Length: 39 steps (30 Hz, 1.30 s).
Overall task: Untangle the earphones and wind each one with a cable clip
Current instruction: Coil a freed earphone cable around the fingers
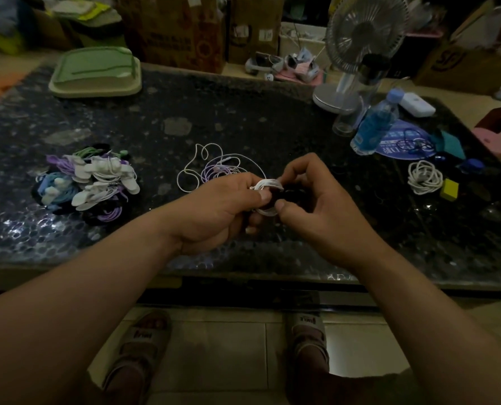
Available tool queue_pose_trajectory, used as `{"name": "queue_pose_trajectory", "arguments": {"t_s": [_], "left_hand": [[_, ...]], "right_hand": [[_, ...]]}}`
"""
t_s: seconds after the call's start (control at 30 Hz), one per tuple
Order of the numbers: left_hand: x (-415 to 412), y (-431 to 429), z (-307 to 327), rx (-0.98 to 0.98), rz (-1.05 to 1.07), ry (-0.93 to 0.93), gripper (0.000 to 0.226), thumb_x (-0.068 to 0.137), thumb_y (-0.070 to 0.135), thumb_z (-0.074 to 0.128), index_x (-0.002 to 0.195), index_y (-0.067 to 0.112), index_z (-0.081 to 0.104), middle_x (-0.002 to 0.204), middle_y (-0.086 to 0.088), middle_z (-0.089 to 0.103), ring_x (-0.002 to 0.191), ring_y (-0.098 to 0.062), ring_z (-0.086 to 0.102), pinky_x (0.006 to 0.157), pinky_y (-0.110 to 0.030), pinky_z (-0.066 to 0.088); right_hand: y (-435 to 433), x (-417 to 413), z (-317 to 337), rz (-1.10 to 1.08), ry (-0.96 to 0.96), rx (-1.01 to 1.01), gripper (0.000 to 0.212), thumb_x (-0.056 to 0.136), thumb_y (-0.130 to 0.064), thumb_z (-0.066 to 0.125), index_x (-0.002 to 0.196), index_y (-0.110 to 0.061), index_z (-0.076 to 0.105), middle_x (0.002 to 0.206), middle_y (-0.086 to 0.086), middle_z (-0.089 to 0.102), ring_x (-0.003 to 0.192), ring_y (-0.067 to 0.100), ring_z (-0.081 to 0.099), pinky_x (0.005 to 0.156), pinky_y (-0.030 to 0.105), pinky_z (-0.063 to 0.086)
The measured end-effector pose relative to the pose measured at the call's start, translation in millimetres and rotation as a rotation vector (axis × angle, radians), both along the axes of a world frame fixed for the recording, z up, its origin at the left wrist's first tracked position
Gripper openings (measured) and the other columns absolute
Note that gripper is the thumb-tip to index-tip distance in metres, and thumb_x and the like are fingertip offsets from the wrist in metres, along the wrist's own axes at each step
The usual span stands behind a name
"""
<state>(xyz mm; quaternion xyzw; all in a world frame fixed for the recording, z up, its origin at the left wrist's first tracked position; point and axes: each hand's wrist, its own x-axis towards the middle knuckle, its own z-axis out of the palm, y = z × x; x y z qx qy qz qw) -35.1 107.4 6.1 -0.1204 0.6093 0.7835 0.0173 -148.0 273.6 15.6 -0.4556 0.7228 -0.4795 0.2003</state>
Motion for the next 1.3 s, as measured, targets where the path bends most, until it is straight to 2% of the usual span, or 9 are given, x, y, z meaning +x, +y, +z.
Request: {"name": "queue_pose_trajectory", "arguments": {"t_s": [0.23,0.4,0.6,0.7,0.83,0.9,1.07,1.13,1.3], "left_hand": [[6,-8,2,-0.004,-0.045,-0.026,0.008,0.109,0.01,0.044,0.105,0.009,0.051,0.083,-0.002,0.058,0.065,-0.008,0.045,0.057,-0.021,0.04],[7,-8,3,-0.091,-0.039,-0.073,0.014,0.11,0.013,0.044,0.101,0.012,0.055,0.081,0.001,0.062,0.065,-0.008,0.047,0.058,-0.021,0.043],[2,0,-1,-0.246,0.074,-0.08,0.008,0.108,0.006,0.048,0.111,0.004,0.055,0.095,-0.016,0.061,0.076,-0.019,0.057,0.068,-0.031,0.053],[0,4,-4,-0.366,0.172,-0.068,0.01,0.107,0.011,0.055,0.115,0.006,0.059,0.093,-0.011,0.07,0.079,-0.018,0.067,0.07,-0.029,0.058],[-2,13,-12,-0.689,0.28,0.004,0.003,0.105,0.024,0.059,0.103,0.022,0.06,0.087,-0.004,0.071,0.076,-0.02,0.071,0.069,-0.048,0.062],[-3,15,-13,-0.737,0.293,0.02,0.002,0.106,0.024,0.056,0.104,0.023,0.057,0.087,-0.002,0.068,0.073,-0.017,0.068,0.066,-0.047,0.06],[-4,10,-10,-0.733,0.293,-0.015,0.005,0.105,0.023,0.054,0.1,0.023,0.053,0.085,-0.005,0.067,0.072,-0.022,0.066,0.063,-0.046,0.056],[-3,10,-8,-0.762,0.263,-0.019,0.006,0.105,0.023,0.053,0.1,0.022,0.052,0.083,-0.005,0.068,0.068,-0.016,0.063,0.06,-0.042,0.053],[-3,12,-13,-0.726,0.264,0.029,0.005,0.108,0.022,0.051,0.103,0.023,0.053,0.085,-0.01,0.069,0.072,-0.023,0.066,0.066,-0.052,0.056]], "right_hand": [[-5,4,1,-0.011,0.073,0.023,0.02,0.096,-0.026,0.071,0.105,-0.021,0.053,0.088,0.007,0.064,0.073,0.028,0.062,0.061,0.045,0.052],[-11,1,-4,-0.044,0.054,0.134,0.014,0.097,-0.032,0.069,0.111,-0.031,0.064,0.095,-0.004,0.07,0.082,0.013,0.069,0.072,0.041,0.061],[-15,-1,-10,-0.147,0.056,0.134,0.013,0.094,-0.029,0.072,0.104,-0.029,0.063,0.091,-0.004,0.07,0.078,0.011,0.069,0.066,0.03,0.06],[-17,3,-13,-0.217,0.131,0.112,0.015,0.093,-0.027,0.073,0.102,-0.028,0.061,0.089,-0.007,0.066,0.077,0.008,0.064,0.063,0.023,0.053],[-21,8,-18,-0.291,0.193,0.086,0.017,0.089,-0.027,0.072,0.099,-0.027,0.058,0.09,-0.008,0.064,0.078,0.008,0.062,0.064,0.026,0.054],[-22,10,-16,-0.291,0.206,0.079,0.015,0.088,-0.029,0.071,0.098,-0.028,0.06,0.09,-0.009,0.065,0.078,0.007,0.063,0.065,0.026,0.055],[-21,18,-8,-0.217,0.047,0.056,0.011,0.086,-0.029,0.068,0.094,-0.027,0.062,0.081,-0.006,0.066,0.07,0.006,0.063,0.058,0.02,0.052],[-21,18,-10,-0.245,0.051,0.051,0.011,0.087,-0.028,0.069,0.094,-0.027,0.06,0.08,-0.006,0.065,0.067,0.003,0.059,0.055,0.016,0.047],[-23,15,-17,-0.264,0.156,0.056,0.014,0.096,-0.025,0.068,0.105,-0.028,0.057,0.094,-0.008,0.062,0.08,0.007,0.061,0.064,0.017,0.049]]}}
